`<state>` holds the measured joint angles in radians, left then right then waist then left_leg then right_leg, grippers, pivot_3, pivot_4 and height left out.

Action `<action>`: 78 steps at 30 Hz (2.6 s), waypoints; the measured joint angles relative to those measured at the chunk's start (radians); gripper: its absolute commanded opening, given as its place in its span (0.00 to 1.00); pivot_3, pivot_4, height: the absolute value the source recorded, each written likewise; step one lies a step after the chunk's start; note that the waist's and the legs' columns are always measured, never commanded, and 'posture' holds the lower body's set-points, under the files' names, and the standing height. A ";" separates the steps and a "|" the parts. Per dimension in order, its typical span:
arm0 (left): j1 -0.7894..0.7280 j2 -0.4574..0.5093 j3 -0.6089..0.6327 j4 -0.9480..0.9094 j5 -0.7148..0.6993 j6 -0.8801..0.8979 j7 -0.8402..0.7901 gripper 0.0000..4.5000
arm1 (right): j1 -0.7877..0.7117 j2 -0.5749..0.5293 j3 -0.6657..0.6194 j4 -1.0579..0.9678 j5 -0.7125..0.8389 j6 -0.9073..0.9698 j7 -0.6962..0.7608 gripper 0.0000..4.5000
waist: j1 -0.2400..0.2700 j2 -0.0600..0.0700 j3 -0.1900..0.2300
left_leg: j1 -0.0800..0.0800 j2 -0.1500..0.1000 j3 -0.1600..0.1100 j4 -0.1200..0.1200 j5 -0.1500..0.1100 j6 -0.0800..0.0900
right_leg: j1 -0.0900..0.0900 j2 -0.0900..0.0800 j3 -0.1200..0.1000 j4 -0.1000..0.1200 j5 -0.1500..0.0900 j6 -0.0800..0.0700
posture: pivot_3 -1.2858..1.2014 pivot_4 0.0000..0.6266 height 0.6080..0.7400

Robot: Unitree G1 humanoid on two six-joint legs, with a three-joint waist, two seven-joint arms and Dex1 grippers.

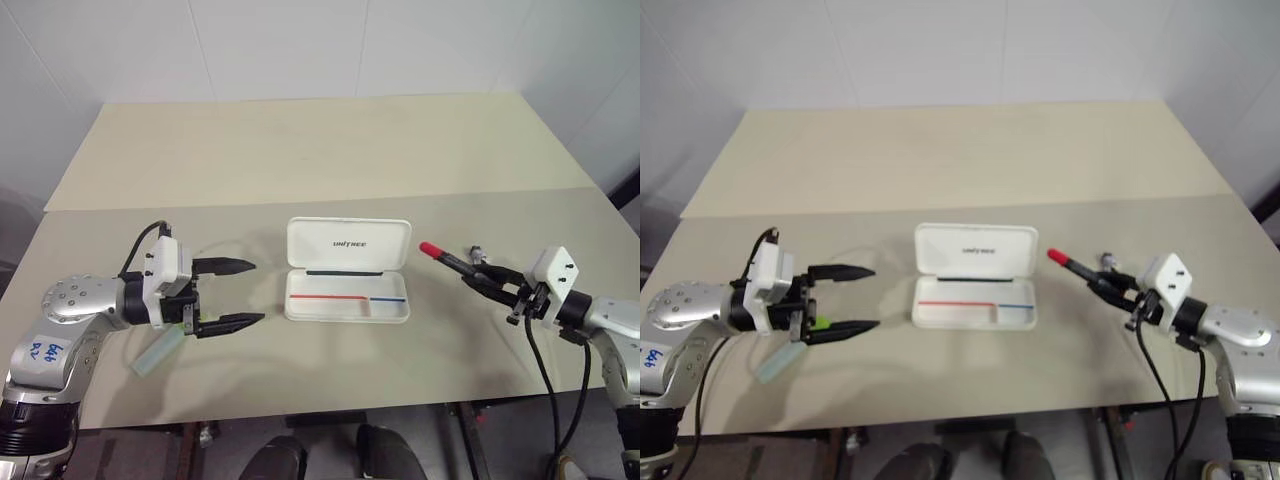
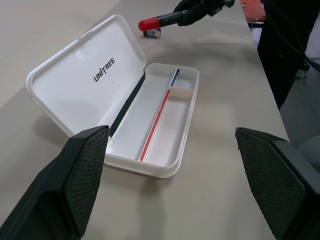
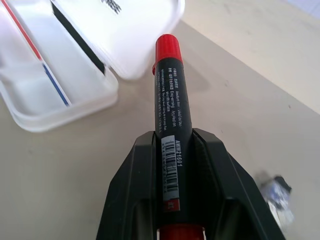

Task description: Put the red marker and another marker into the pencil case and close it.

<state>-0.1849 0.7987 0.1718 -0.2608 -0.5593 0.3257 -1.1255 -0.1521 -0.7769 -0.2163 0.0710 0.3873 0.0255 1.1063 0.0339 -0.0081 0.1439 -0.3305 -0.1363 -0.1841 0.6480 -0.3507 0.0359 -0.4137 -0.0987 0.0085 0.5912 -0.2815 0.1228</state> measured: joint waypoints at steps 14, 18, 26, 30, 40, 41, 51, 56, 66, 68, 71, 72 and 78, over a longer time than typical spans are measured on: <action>0.089 -0.003 0.033 -0.033 0.000 -0.010 0.044 0.95 | -0.201 0.152 0.340 -0.118 -0.066 0.102 0.041 0.15 | -0.010 0.000 0.000 | 0.000 0.002 0.002 0.001 -0.001 -0.001 | -0.001 0.001 0.000 0.000 0.000 -0.001 | 0.52 0.24 1.00; 0.118 -0.002 0.054 -0.055 -0.001 -0.009 0.057 0.95 | -0.305 0.179 0.413 0.000 -0.149 0.026 0.072 0.15 | -0.007 0.000 0.000 | -0.001 0.001 0.001 0.001 -0.002 0.000 | -0.002 0.001 -0.002 0.001 0.001 -0.002 | 0.52 0.24 1.00; 0.159 -0.002 0.076 -0.095 -0.003 -0.002 0.090 0.95 | -0.444 0.217 0.452 0.219 -0.271 -0.125 0.075 0.15 | -0.014 0.000 0.000 | -0.003 0.002 0.003 0.001 -0.004 0.002 | -0.008 0.001 -0.004 0.005 0.002 -0.003 | 0.52 0.24 1.00; 0.166 -0.002 0.086 -0.104 -0.003 0.000 0.100 0.95 | -0.451 0.230 0.453 0.253 -0.290 -0.144 0.080 0.46 | -0.014 0.000 0.000 | -0.004 0.002 0.004 0.000 -0.004 0.002 | -0.010 0.001 -0.005 0.006 0.002 -0.004 | 0.52 0.24 1.00; 0.177 -0.003 0.086 -0.119 -0.003 0.001 0.114 0.95 | -0.438 0.268 0.438 0.176 -0.177 -0.105 0.118 0.99 | -0.014 0.000 0.000 | -0.004 0.004 0.006 0.001 -0.004 0.001 | -0.011 0.002 -0.004 0.006 0.003 -0.005 | 0.52 0.24 1.00; 0.178 -0.003 0.086 -0.119 -0.003 0.001 0.119 0.95 | -0.430 0.268 0.433 0.148 -0.147 -0.085 0.132 0.99 | -0.013 0.000 0.000 | -0.004 0.004 0.006 0.001 -0.004 0.001 | -0.011 0.002 -0.004 0.006 0.004 -0.006 | 0.52 0.24 1.00; 0.368 -0.053 0.204 -0.168 0.016 -0.039 0.203 0.95 | -0.339 0.195 0.316 -0.127 0.156 0.181 0.218 0.99 | -0.011 0.000 0.000 | -0.004 0.006 0.008 0.001 -0.007 0.002 | -0.011 0.003 -0.004 0.005 0.004 -0.007 | 0.52 0.24 1.00; 0.556 -0.131 0.362 -0.199 0.043 -0.097 0.253 0.95 | -0.359 0.143 0.238 -0.124 0.190 0.212 0.225 0.99 | -0.008 -0.001 0.000 | -0.004 0.008 0.015 0.001 -0.007 0.002 | -0.011 0.003 -0.004 0.001 0.004 -0.007 | 0.52 0.24 1.00; 0.748 -0.204 0.479 -0.119 0.051 -0.201 0.206 0.95 | -0.390 0.099 0.220 -0.057 0.183 0.190 0.342 0.99 | 0.002 -0.002 -0.001 | -0.003 0.009 0.019 0.003 -0.008 0.002 | -0.009 0.003 -0.004 -0.001 0.005 -0.007 | 0.52 0.24 1.00; 0.743 -0.201 0.478 -0.072 0.059 -0.227 0.194 0.95 | -0.397 0.099 0.223 -0.049 0.179 0.174 0.365 0.99 | 0.001 -0.002 -0.001 | -0.003 0.009 0.021 0.003 -0.008 0.002 | -0.009 0.003 -0.004 -0.001 0.005 -0.007 | 0.52 0.24 1.00; 0.702 -0.188 0.475 0.042 0.087 -0.272 0.179 0.95 | -0.402 0.093 0.244 -0.035 0.159 0.125 0.409 0.99 | 0.000 -0.003 -0.001 | -0.003 0.010 0.021 0.003 -0.008 0.002 | -0.009 0.003 -0.005 0.000 0.005 -0.007 | 0.52 0.24 1.00; 0.682 -0.183 0.474 0.075 0.094 -0.281 0.175 0.95 | -0.402 0.092 0.251 -0.030 0.152 0.108 0.415 0.99 | 0.001 -0.003 -0.002 | -0.003 0.010 0.021 0.003 -0.008 0.002 | -0.009 0.003 -0.005 0.000 0.005 -0.007 | 0.52 0.24 1.00; 0.580 -0.157 0.404 0.193 0.115 -0.305 0.157 0.95 | -0.402 0.073 0.262 -0.003 0.130 0.033 0.429 0.99 | -0.005 -0.003 -0.001 | -0.003 0.010 0.021 0.003 -0.009 0.004 | -0.010 0.003 -0.006 0.000 0.008 -0.008 | 0.52 0.24 1.00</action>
<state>0.3950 0.6415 0.5753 -0.0682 -0.4438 0.0205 -0.9687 -0.5539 -0.7039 0.0458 0.0683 0.5177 0.0585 1.5348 0.0292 -0.0110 0.1424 -0.3333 -0.1267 -0.1630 0.6513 -0.3600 0.0400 -0.4241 -0.0957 0.0026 0.5917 -0.2739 0.1145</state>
